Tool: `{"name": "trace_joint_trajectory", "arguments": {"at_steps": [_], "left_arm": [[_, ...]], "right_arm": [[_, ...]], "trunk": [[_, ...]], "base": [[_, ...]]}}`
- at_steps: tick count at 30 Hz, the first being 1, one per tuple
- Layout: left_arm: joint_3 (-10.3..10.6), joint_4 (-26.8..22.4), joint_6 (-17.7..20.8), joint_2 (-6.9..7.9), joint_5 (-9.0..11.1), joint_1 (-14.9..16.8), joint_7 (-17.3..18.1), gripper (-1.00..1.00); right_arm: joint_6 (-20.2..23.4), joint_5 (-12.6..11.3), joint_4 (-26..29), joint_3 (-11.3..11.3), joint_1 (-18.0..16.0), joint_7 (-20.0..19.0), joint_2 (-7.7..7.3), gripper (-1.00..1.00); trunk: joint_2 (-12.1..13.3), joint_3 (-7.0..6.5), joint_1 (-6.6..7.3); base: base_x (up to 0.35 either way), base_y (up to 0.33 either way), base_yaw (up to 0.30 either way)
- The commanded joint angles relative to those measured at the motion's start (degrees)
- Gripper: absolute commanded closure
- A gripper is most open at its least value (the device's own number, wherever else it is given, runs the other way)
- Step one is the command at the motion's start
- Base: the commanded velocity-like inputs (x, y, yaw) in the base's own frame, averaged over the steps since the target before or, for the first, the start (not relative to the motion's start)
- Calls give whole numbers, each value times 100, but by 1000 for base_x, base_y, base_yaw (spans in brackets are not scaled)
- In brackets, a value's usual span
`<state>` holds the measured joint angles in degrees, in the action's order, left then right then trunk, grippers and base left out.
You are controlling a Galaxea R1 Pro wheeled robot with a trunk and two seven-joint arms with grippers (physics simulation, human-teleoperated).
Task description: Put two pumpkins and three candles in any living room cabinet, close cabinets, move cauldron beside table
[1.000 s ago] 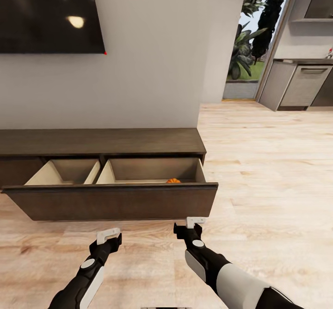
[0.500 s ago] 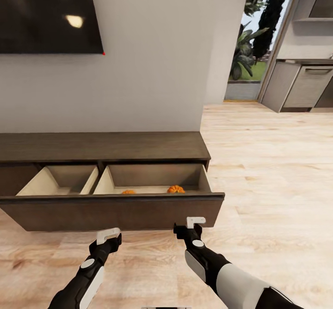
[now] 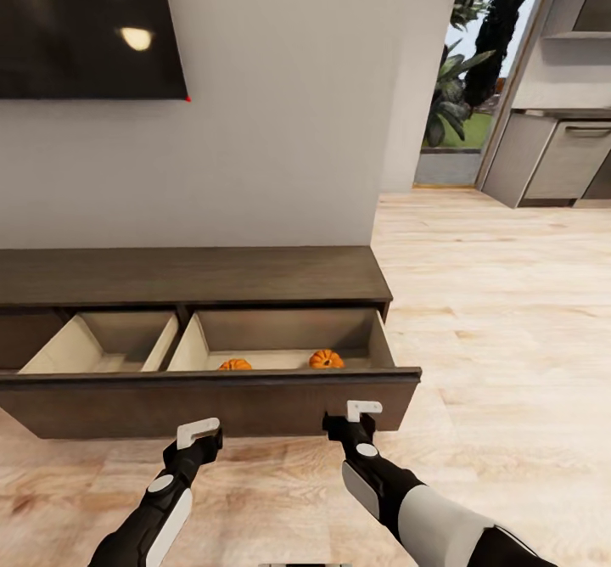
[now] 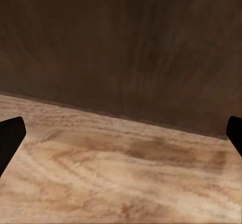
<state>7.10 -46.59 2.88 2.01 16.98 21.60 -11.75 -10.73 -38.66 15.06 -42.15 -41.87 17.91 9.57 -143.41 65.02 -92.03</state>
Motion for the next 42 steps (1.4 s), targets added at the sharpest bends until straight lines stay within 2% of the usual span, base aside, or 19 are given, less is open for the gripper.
{"name": "trace_joint_trajectory", "arguments": {"at_steps": [1, 6, 27, 42], "left_arm": [[34, -10, 29, 9, 47, 2, -54, -100], [21, -11, 26, 8, 52, 2, -56, -100], [20, -8, 22, 9, 51, 2, -65, -100], [13, -8, 43, 10, 51, 2, -56, -100]], "right_arm": [[-27, -60, -3, -49, -5, 25, 0, -100], [-26, -62, -3, -47, -5, 28, 0, -100], [-41, -47, -3, -56, -5, 24, 1, -100], [-43, -45, -3, -56, -5, 25, 1, -100]], "trunk": [[-2, 5, -1], [-2, 5, -1], [-2, 5, -1], [-2, 5, -1]], "base": [[213, 39, 0], [208, 48, 0], [55, 2, 0], [265, 0, 0]]}}
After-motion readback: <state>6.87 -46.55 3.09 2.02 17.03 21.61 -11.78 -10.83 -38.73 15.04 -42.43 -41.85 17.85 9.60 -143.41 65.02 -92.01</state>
